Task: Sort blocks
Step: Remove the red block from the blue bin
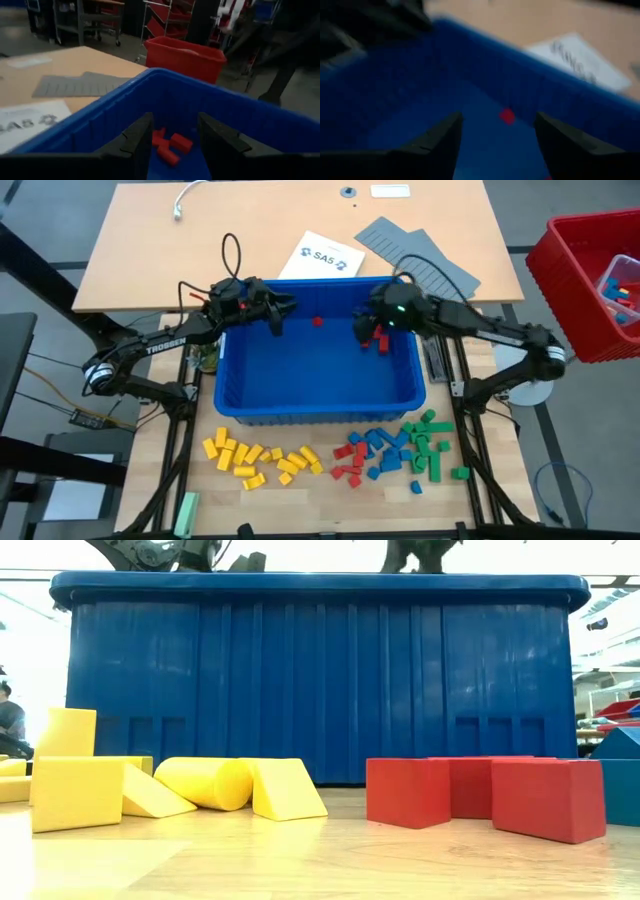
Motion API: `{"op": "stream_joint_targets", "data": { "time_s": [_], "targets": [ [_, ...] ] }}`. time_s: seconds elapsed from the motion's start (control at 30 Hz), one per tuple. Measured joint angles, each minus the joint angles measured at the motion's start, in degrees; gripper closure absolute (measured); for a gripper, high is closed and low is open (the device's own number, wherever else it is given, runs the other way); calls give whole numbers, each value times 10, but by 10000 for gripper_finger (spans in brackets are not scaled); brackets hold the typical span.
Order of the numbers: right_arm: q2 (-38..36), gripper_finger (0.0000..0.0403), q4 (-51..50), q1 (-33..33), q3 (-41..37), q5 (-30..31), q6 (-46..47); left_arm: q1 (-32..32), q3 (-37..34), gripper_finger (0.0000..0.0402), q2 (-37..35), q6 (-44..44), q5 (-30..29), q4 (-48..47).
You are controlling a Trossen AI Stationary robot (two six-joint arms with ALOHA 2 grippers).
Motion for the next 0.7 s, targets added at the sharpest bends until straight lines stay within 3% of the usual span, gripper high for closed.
{"op": "stream_joint_targets", "data": {
  "time_s": [0.13,0.33,0.7],
  "targets": [
    [54,156,-36,-65,0,-73,-14,0,0,239,0,-36,1,-5],
    [138,168,-65,-131,0,-131,16,0,0,239,0,-37,-7,-2],
    [254,184,-87,-153,0,-182,28,0,0,239,0,-62,-4,-6]
  ]
}}
